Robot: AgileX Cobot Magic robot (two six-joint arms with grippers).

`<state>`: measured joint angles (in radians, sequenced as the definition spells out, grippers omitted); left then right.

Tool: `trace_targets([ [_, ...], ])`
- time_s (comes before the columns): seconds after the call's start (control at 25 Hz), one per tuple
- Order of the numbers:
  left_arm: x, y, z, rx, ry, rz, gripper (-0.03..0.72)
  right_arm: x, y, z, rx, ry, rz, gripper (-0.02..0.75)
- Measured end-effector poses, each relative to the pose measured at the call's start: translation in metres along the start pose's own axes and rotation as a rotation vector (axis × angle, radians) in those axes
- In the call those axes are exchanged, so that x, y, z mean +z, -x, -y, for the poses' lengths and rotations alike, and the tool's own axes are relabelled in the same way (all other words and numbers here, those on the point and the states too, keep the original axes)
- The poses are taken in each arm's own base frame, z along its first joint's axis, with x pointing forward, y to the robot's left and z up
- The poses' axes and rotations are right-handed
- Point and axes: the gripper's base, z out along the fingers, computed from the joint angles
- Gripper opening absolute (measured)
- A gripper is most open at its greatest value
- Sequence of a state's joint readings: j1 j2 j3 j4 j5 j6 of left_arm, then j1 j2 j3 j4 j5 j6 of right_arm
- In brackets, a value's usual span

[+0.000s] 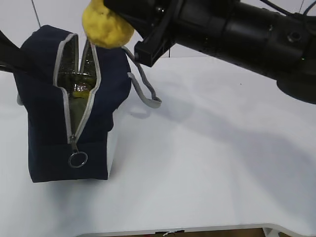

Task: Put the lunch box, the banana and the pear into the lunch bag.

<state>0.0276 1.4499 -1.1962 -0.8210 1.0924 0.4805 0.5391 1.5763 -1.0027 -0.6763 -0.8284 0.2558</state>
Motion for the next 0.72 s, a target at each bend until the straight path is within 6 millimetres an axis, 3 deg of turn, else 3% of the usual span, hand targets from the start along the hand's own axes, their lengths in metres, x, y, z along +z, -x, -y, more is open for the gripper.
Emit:
trace_targets([
  [0.72, 0.000, 0.000, 0.000, 0.004, 0.000, 0.000, 0.011, 0.049, -0.059, 0.003, 0.053, 0.036, -0.052, 0.177],
])
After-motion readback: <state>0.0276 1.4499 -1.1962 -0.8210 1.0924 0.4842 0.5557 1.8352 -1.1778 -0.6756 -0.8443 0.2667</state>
